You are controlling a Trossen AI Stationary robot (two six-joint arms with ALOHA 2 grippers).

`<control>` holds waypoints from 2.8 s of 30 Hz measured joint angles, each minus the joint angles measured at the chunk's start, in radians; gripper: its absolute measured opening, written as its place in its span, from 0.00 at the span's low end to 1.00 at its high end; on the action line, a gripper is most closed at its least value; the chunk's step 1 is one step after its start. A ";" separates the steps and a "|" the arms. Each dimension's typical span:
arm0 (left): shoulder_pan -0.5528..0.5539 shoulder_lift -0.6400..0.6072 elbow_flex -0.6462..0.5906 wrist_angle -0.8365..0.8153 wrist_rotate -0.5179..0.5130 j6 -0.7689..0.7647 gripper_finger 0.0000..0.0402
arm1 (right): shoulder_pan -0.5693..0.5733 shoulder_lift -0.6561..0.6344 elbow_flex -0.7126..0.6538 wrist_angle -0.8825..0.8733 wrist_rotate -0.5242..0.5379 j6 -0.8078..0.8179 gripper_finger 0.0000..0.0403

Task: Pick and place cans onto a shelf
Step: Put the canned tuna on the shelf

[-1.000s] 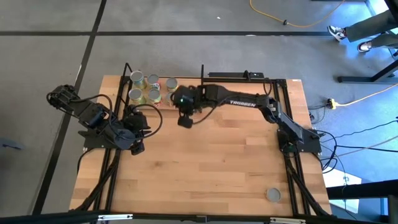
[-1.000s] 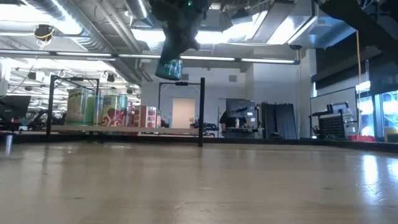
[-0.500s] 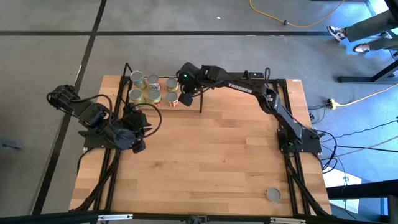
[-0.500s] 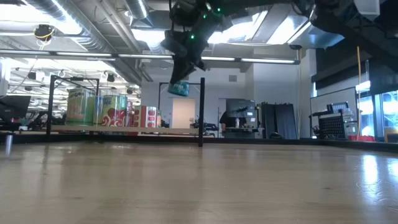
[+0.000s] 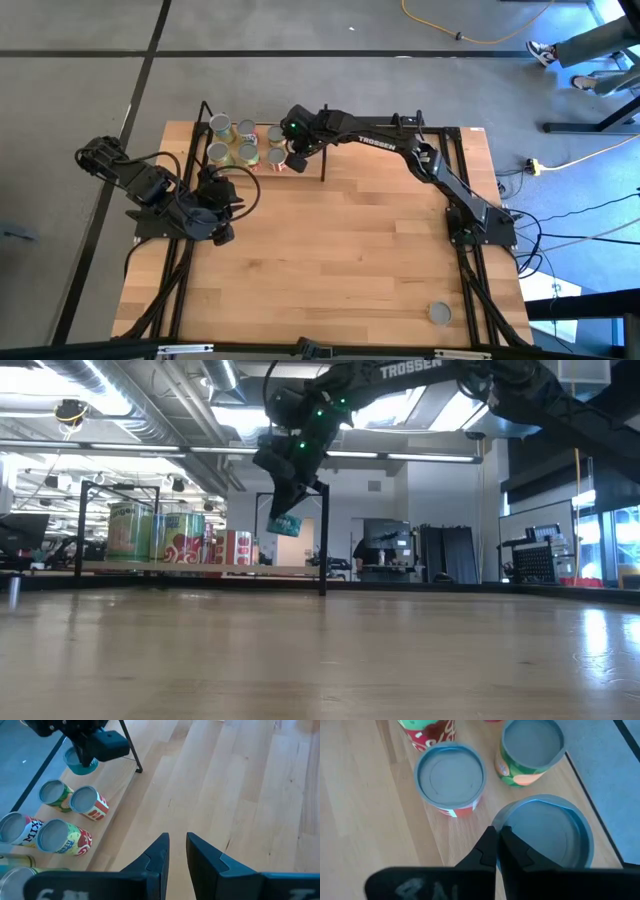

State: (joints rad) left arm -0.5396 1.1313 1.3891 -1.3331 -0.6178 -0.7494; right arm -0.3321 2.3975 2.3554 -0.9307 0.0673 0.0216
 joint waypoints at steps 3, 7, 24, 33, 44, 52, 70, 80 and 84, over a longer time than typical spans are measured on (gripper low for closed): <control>0.000 0.000 0.000 0.000 0.000 0.000 0.15 | 0.000 0.012 0.000 0.000 0.000 0.000 0.01; 0.000 0.000 0.000 -0.001 0.000 0.000 0.15 | 0.001 0.031 0.000 0.001 -0.002 -0.001 0.01; 0.000 0.000 0.000 -0.003 0.002 0.000 0.15 | 0.003 0.059 0.000 0.016 -0.038 0.020 0.02; 0.000 0.000 0.000 -0.007 0.002 0.000 0.15 | 0.003 0.059 -0.009 0.010 -0.063 0.023 0.08; 0.000 0.000 0.000 -0.007 0.002 0.000 0.15 | 0.003 0.059 -0.009 0.015 -0.066 0.001 0.08; 0.000 0.000 0.000 -0.012 0.002 0.000 0.15 | 0.003 0.059 -0.009 0.015 -0.067 0.000 0.03; 0.000 0.000 0.000 -0.014 0.002 0.000 0.15 | 0.011 0.057 0.000 0.017 -0.157 0.000 0.13; 0.000 0.000 0.000 -0.017 0.006 0.000 0.15 | 0.054 0.056 -0.021 -0.018 -0.113 -0.025 0.01; 0.000 0.000 0.000 -0.021 0.006 0.000 0.15 | 0.054 0.056 -0.022 -0.016 -0.087 -0.025 0.01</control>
State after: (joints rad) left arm -0.5396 1.1313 1.3888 -1.3544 -0.6117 -0.7494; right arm -0.2783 2.4538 2.3338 -0.9470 -0.0197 -0.0036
